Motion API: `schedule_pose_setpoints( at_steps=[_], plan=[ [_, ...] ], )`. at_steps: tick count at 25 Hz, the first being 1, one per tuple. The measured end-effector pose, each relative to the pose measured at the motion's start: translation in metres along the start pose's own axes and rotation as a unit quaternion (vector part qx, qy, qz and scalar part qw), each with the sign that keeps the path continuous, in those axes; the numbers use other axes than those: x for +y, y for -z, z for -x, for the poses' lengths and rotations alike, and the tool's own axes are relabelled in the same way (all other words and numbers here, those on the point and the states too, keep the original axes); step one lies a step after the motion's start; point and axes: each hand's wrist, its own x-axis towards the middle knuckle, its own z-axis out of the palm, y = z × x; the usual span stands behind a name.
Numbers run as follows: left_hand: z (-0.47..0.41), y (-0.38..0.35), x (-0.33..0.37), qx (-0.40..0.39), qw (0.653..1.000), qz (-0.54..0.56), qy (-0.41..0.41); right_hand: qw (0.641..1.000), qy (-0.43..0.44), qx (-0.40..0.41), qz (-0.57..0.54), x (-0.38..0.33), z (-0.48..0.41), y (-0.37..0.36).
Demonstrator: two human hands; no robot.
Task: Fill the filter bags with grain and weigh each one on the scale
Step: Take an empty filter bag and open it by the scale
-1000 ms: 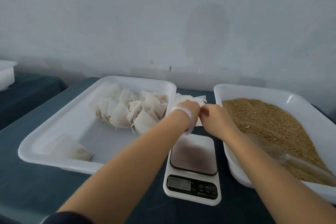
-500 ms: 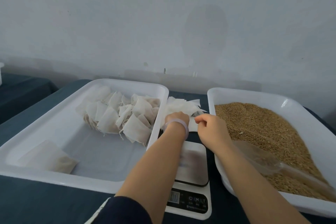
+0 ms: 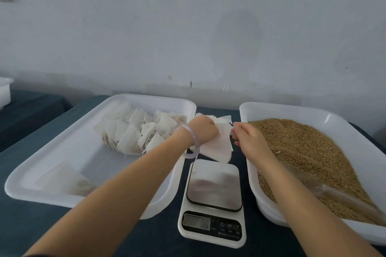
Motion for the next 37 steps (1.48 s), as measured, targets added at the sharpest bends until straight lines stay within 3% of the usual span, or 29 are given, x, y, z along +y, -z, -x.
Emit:
schedule_pose_setpoints(
  at_steps=[3,8,15,19,24,29,31,34,37],
  plan=[
    [0.022,0.001,-0.011,-0.038,0.958,0.28,0.048,0.995,-0.026,-0.062,-0.075,-0.009,0.002,0.009],
    [0.028,-0.008,-0.02,-0.057,0.909,0.411,0.03,0.99,0.006,-0.089,-0.109,-0.006,0.013,0.014],
    [0.032,-0.014,-0.03,-0.102,0.903,0.416,0.004,0.987,-0.019,-0.002,-0.157,0.011,0.008,0.016],
    [0.026,-0.017,-0.032,-0.041,0.874,0.484,0.013,0.991,-0.021,-0.016,-0.131,0.013,0.008,0.016],
    [0.026,-0.02,-0.036,0.009,0.949,0.314,-0.03,0.995,0.047,0.09,-0.022,0.008,0.012,0.017],
    [0.027,-0.022,-0.033,-0.002,0.953,0.295,-0.067,0.978,0.125,-0.156,-0.056,0.002,0.025,0.016],
    [0.027,-0.021,-0.033,0.0,0.948,0.31,-0.074,0.965,0.158,-0.205,-0.041,0.002,0.028,0.013],
    [0.028,-0.02,-0.033,-0.002,0.952,0.296,-0.082,0.959,0.192,-0.209,0.0,0.002,0.029,0.008],
    [0.029,-0.021,-0.031,-0.043,0.934,0.345,-0.082,0.974,0.185,-0.131,0.011,0.0,0.029,0.007]
  ],
)
